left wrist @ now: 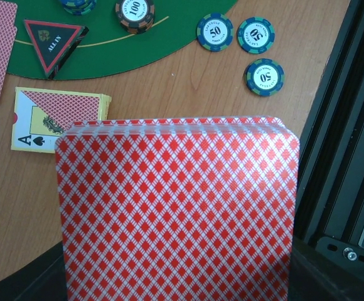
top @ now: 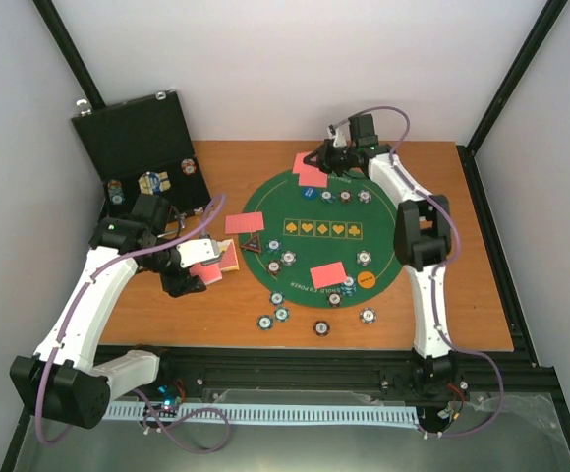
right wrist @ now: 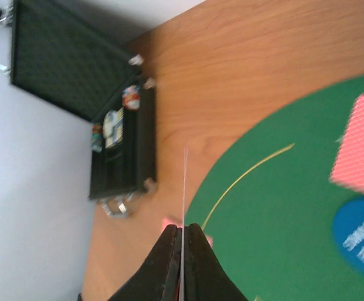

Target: Distribute texas hold em gaming equipment

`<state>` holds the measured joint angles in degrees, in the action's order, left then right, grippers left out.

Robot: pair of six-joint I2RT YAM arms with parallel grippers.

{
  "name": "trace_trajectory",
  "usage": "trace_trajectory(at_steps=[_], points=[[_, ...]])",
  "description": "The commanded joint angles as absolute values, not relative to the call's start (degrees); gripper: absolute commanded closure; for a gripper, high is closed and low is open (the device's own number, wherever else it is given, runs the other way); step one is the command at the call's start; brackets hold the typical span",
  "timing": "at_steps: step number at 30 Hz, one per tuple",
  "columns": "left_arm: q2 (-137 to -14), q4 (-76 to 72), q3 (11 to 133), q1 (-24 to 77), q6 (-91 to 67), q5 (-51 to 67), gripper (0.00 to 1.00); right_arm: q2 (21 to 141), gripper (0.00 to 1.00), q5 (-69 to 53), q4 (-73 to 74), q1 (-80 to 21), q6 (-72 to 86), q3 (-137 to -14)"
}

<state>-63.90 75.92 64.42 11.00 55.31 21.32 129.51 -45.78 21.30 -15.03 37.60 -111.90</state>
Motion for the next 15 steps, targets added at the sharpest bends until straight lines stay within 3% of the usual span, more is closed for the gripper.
trace_trajectory(at_steps=[1, 4, 15], points=[[-64.18, 75.97, 66.64, 11.25, 55.38, 22.4, 0.69, 145.24, 0.94, -46.98, 34.31, -14.12, 34.54, -130.25], [-63.93, 76.04, 66.08, 11.25, 55.63, 22.02, 0.69, 152.04, 0.93, -48.16, 32.65, -12.65, 37.72, -138.04], [-64.76, 76.6, 65.36, 11.26, 56.59, 20.37, 0.69, 157.23, 0.93, -47.83, 25.41, -10.55, 44.65, -141.5]])
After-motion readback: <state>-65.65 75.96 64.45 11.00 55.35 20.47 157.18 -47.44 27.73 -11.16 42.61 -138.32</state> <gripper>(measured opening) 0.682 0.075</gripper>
